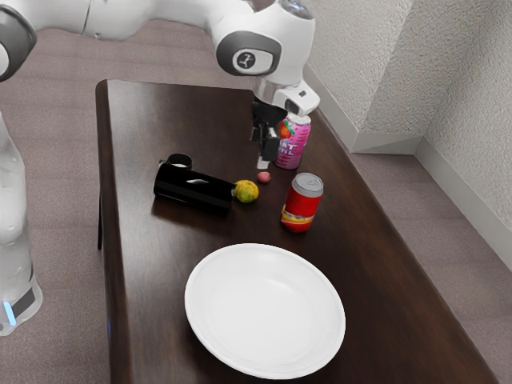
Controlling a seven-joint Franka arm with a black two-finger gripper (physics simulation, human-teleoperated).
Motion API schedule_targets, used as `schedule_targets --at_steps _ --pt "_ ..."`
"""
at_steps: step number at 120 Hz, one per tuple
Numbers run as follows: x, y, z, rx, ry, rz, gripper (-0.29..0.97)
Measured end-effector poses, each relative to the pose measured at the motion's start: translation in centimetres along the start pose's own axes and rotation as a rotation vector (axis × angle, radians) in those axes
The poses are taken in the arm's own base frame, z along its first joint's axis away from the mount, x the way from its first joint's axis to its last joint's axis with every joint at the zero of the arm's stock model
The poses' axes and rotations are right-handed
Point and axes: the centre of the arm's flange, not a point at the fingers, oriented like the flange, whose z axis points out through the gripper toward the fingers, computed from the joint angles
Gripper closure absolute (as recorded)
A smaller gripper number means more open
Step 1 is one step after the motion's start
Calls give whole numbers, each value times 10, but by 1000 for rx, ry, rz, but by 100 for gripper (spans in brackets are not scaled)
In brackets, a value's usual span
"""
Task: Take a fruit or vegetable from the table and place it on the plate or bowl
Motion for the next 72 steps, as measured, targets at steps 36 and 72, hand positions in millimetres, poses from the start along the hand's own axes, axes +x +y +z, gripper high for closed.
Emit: schedule_targets --at_steps 36,72 --pt "-5 -33 27 -9 -2 -36 0" --pt "-9 -30 57 -12 -5 -17 0"
